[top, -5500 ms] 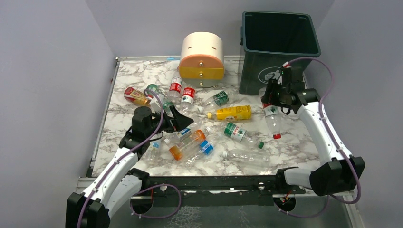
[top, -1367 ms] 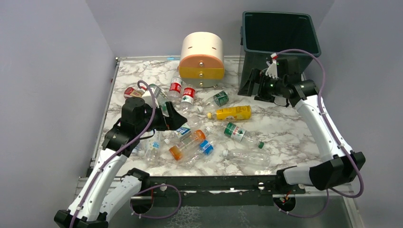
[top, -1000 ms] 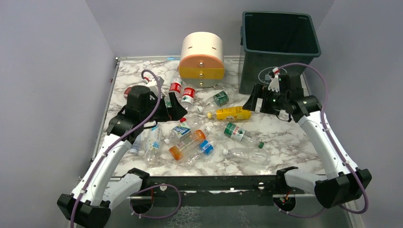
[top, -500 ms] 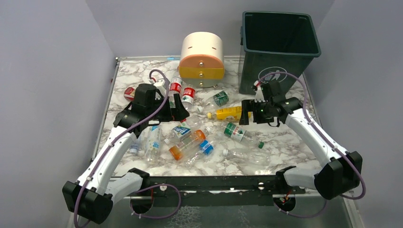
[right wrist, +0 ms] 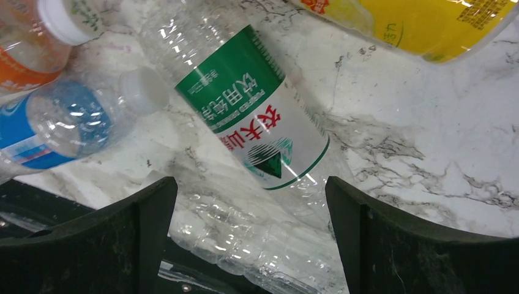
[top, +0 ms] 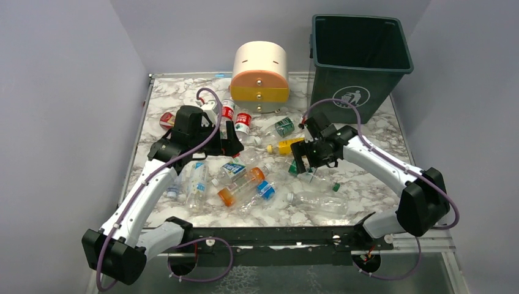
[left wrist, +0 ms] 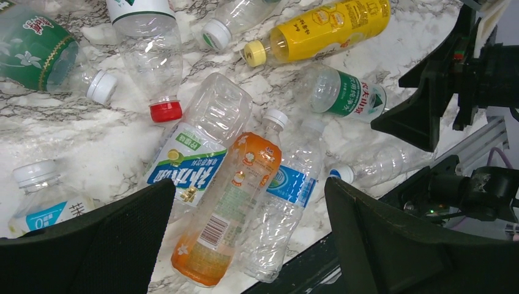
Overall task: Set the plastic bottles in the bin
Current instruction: Pick up the plastic bottle at the center of the board.
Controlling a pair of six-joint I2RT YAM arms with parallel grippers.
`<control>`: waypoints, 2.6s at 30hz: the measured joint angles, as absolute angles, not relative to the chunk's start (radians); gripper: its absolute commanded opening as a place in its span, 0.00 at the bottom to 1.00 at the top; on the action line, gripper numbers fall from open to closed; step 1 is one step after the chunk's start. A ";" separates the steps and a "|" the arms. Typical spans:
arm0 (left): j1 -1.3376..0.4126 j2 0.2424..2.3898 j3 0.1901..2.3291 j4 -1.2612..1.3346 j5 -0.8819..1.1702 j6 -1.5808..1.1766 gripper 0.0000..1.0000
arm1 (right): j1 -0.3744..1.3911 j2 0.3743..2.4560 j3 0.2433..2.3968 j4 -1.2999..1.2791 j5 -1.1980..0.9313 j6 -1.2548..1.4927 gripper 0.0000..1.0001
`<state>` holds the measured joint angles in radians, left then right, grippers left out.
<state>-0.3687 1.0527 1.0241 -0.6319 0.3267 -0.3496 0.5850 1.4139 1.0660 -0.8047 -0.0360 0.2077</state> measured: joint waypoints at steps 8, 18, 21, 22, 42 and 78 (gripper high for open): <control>-0.369 1.035 1.011 -0.638 0.327 -0.313 0.99 | 0.624 1.509 1.073 -0.787 0.037 0.219 0.97; -0.369 0.994 0.944 -0.638 0.342 -0.290 0.99 | 0.629 1.538 1.060 -0.746 0.102 0.240 0.94; -0.369 0.982 0.941 -0.638 0.343 -0.292 0.99 | 0.629 1.538 1.053 -0.743 0.115 0.243 0.93; -0.369 0.975 0.941 -0.638 0.343 -0.293 0.99 | 0.629 1.538 1.053 -0.741 0.117 0.243 0.92; -0.369 0.882 0.865 -0.622 0.344 -0.395 0.99 | 0.629 1.563 1.004 -0.669 0.108 0.231 0.79; -0.369 0.883 0.847 -0.585 0.358 -0.412 0.99 | 0.635 1.442 1.324 -0.824 0.126 0.216 0.60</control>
<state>-0.3687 0.8829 0.8474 -0.5846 0.3576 -0.4118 0.6353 1.4422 1.3235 -0.8238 0.1261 0.2161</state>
